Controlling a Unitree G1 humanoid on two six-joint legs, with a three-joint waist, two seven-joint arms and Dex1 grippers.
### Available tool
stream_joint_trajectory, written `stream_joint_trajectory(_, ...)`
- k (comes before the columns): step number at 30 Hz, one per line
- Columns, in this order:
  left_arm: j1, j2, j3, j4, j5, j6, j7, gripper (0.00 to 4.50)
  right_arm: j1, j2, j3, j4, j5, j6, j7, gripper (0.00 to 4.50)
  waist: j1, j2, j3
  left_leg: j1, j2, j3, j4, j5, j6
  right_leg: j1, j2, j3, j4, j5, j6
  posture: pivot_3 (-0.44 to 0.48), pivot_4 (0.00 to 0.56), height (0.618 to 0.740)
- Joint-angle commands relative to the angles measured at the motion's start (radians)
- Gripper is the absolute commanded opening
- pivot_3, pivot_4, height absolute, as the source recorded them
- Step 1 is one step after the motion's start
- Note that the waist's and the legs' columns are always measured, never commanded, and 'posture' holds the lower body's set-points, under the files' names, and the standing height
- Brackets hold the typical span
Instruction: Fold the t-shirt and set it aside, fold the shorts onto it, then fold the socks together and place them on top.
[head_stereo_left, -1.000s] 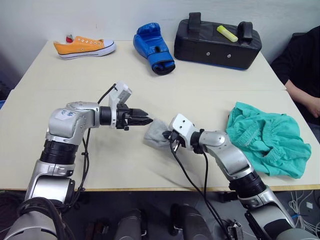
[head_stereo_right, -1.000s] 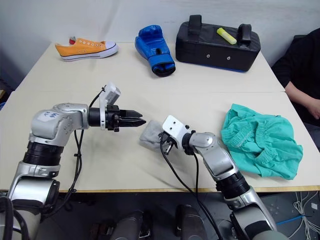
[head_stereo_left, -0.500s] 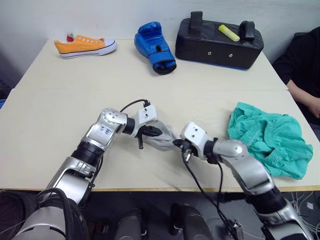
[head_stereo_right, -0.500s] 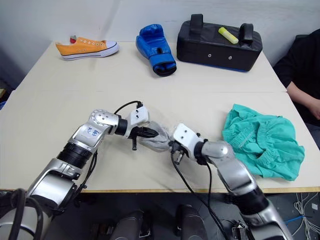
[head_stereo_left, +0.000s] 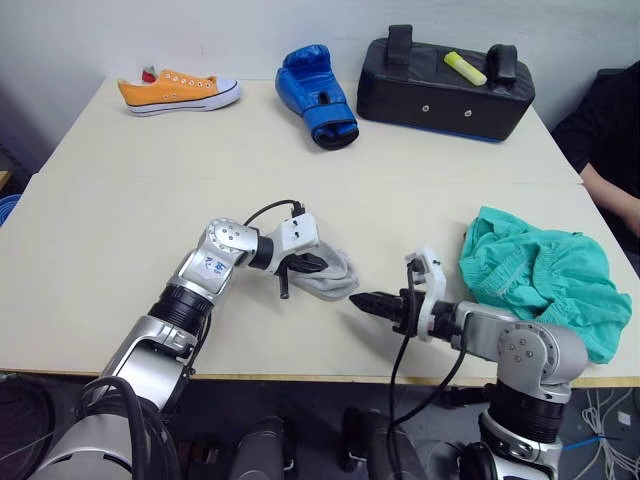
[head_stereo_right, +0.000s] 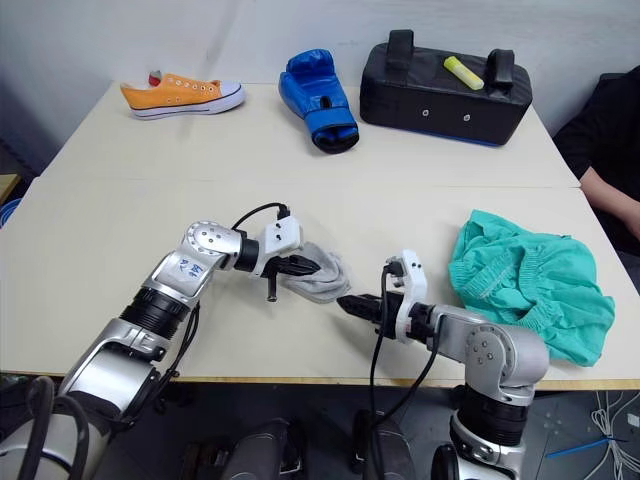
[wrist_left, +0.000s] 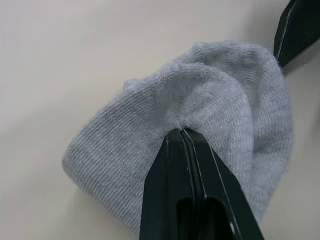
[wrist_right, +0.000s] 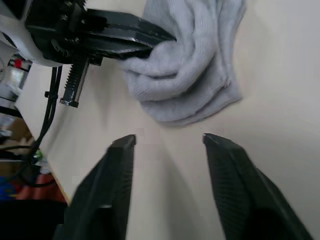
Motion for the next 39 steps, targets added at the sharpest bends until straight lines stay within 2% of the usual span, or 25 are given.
stream_joint_trajectory(1, 0.027, -0.008, -0.006, -0.014, 0.026, 0.021, 0.009, 0.00, -0.068, 0.057, -0.087, 0.122, 0.069, 0.005, -0.143, 3.81, -0.006, 0.000, 0.000, 0.000, 0.000, 0.001, 0.000, 0.000, 0.000, 0.000, 0.000, 0.000, 0.000, 0.000, 0.000, 0.000, 0.150, 0.740)
stream_joint_trajectory(3, 0.034, -0.009, -0.001, -0.033, 0.023, 0.031, 0.011, 0.00, -0.143, 0.111, -0.180, 0.221, 0.086, 0.005, -0.230, 4.49, -0.011, 0.001, 0.000, 0.001, 0.000, 0.000, 0.000, 0.000, 0.000, 0.000, 0.000, 0.000, 0.000, 0.001, 0.000, 0.000, 0.150, 0.740)
stream_joint_trajectory(6, 0.047, -0.008, 0.008, -0.060, 0.026, 0.043, 0.014, 0.00, -0.256, 0.156, -0.292, 0.356, 0.055, 0.005, -0.314, 4.49, -0.019, 0.002, -0.001, 0.002, 0.000, 0.000, -0.001, 0.001, 0.000, 0.001, 0.000, 0.000, 0.001, 0.002, -0.001, 0.000, 0.150, 0.740)
stream_joint_trajectory(10, 0.057, -0.007, 0.020, -0.075, 0.030, 0.051, 0.028, 0.00, -0.307, 0.160, -0.284, 0.461, 0.035, -0.026, -0.356, 4.49, -0.023, 0.004, -0.003, 0.002, 0.000, 0.000, -0.002, 0.002, -0.001, 0.001, 0.000, 0.000, 0.001, 0.002, -0.001, 0.000, 0.150, 0.740)
stream_joint_trajectory(14, 0.061, -0.004, 0.034, -0.081, 0.030, 0.059, 0.039, 0.00, -0.300, 0.142, -0.192, 0.490, 0.035, -0.053, -0.350, 3.60, -0.028, 0.005, -0.004, 0.004, 0.000, 0.000, -0.002, 0.002, -0.002, 0.002, 0.000, 0.001, 0.001, 0.002, -0.001, 0.000, 0.150, 0.740)
stream_joint_trajectory(20, 0.070, -0.002, 0.061, -0.093, 0.028, 0.070, 0.060, 0.00, -0.290, 0.122, -0.157, 0.488, 0.046, -0.071, -0.339, 1.45, -0.036, 0.005, -0.004, 0.004, 0.000, 0.001, -0.004, 0.005, -0.006, 0.001, 0.000, 0.001, 0.002, 0.002, -0.001, 0.000, 0.150, 0.740)
stream_joint_trajectory(23, 0.084, 0.000, 0.097, -0.128, -0.018, 0.114, 0.041, 0.00, -0.296, 0.113, -0.170, 0.478, 0.066, -0.092, -0.332, 0.56, -0.041, 0.004, -0.004, 0.004, 0.000, 0.001, -0.004, 0.006, -0.008, 0.001, 0.001, 0.001, 0.001, 0.002, -0.001, 0.000, 0.150, 0.740)
stream_joint_trajectory(25, 0.086, 0.017, 0.163, -0.185, -0.118, 0.227, -0.011, 0.00, -0.302, 0.102, -0.186, 0.423, 0.110, -0.081, -0.307, 0.19, -0.042, 0.004, -0.004, 0.004, 0.000, 0.001, -0.004, 0.006, -0.007, 0.001, 0.000, 0.001, 0.001, 0.002, -0.001, 0.000, 0.150, 0.740)
stream_joint_trajectory(28, 0.073, 0.079, 0.263, -0.298, -0.311, 0.438, -0.140, 0.51, -0.277, 0.048, -0.168, 0.273, 0.179, -0.041, -0.259, 0.15, -0.045, 0.006, -0.002, -0.001, 0.000, 0.000, -0.003, 0.006, -0.008, -0.003, 0.000, 0.001, 0.001, 0.002, -0.001, 0.000, 0.150, 0.740)
stream_joint_trajectory(30, 0.055, 0.129, 0.316, -0.356, -0.428, 0.559, -0.206, 1.10, -0.250, 0.007, -0.176, 0.164, 0.229, -0.007, -0.233, 0.15, -0.045, 0.007, -0.002, -0.014, 0.000, 0.000, -0.003, 0.011, -0.003, -0.016, 0.001, 0.000, 0.004, 0.002, -0.001, 0.000, 0.150, 0.740)
stream_joint_trajectory(32, 0.037, 0.178, 0.344, -0.397, -0.515, 0.659, -0.255, 1.69, -0.213, -0.040, -0.213, 0.076, 0.324, 0.005, -0.233, 0.15, -0.045, 0.007, -0.002, -0.015, 0.000, 0.000, -0.003, 0.013, -0.003, -0.017, 0.001, 0.000, 0.004, 0.001, -0.001, 0.000, 0.150, 0.740)
stream_joint_trajectory(34, 0.007, 0.226, 0.369, -0.428, -0.594, 0.734, -0.302, 2.25, -0.176, -0.126, -0.330, -0.009, 0.503, 0.005, -0.271, 0.15, -0.039, 0.008, -0.001, -0.016, 0.000, 0.000, -0.004, 0.013, -0.003, -0.016, 0.002, -0.001, 0.002, 0.001, 0.000, 0.000, 0.150, 0.740)
stream_joint_trajectory(37, -0.029, 0.233, 0.395, -0.443, -0.652, 0.775, -0.286, 3.23, -0.137, -0.277, -0.510, -0.009, 0.739, 0.003, -0.368, 0.15, -0.025, 0.008, -0.001, -0.016, -0.002, 0.000, -0.003, 0.011, 0.000, -0.015, 0.002, 0.000, 0.001, 0.001, 0.003, 0.000, 0.150, 0.740)
stream_joint_trajectory(39, -0.047, 0.213, 0.400, -0.448, -0.668, 0.769, -0.265, 3.79, -0.068, -0.413, -0.612, 0.067, 0.924, -0.116, -0.539, 0.15, -0.019, 0.009, -0.001, -0.015, -0.002, 0.001, -0.002, 0.010, 0.002, -0.013, 0.001, 0.001, -0.004, 0.001, 0.004, 0.000, 0.150, 0.740)
